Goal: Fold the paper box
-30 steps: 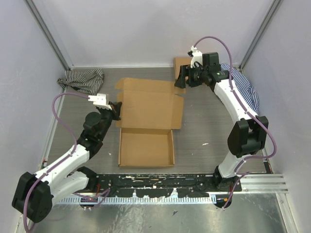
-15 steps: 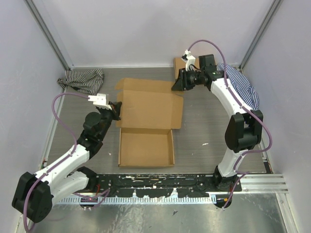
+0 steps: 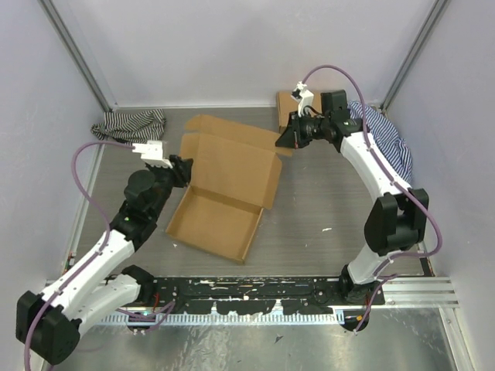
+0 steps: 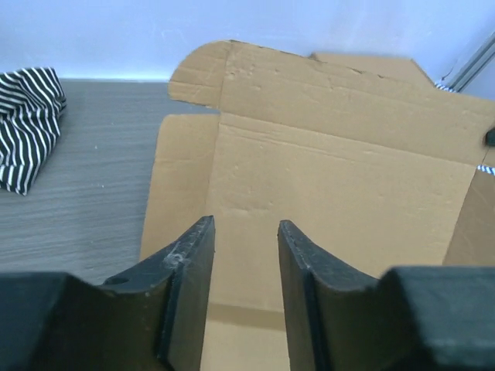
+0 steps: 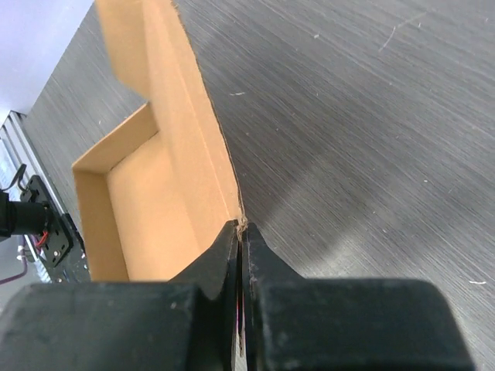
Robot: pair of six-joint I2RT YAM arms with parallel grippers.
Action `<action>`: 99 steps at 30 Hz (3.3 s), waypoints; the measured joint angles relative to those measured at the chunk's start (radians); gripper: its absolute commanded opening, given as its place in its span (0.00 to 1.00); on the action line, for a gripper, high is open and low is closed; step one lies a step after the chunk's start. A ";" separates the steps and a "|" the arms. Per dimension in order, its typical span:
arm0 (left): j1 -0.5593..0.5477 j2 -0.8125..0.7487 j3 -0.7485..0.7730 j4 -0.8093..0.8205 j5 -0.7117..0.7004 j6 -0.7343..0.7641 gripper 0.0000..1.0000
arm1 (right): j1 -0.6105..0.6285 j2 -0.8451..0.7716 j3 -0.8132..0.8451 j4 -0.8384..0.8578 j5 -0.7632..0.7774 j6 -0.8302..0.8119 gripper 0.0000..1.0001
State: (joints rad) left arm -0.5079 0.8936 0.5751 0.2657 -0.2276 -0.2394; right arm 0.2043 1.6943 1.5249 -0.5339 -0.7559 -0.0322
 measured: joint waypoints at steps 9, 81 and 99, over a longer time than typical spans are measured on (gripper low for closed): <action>0.000 -0.111 0.242 -0.323 0.029 0.013 0.57 | 0.115 -0.219 -0.030 0.034 0.027 -0.111 0.01; -0.129 0.231 0.436 -0.529 0.405 0.706 0.00 | 0.180 -0.197 0.012 -0.494 -0.215 -1.116 0.28; -0.130 0.240 0.710 -0.771 0.416 0.686 0.00 | 0.183 -0.412 -0.223 -0.012 0.124 -0.566 0.56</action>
State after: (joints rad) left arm -0.6376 1.1336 1.2850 -0.5056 0.1886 0.4469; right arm 0.3870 1.2819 1.3018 -0.5457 -0.6323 -0.5987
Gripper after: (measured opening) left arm 0.017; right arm 0.562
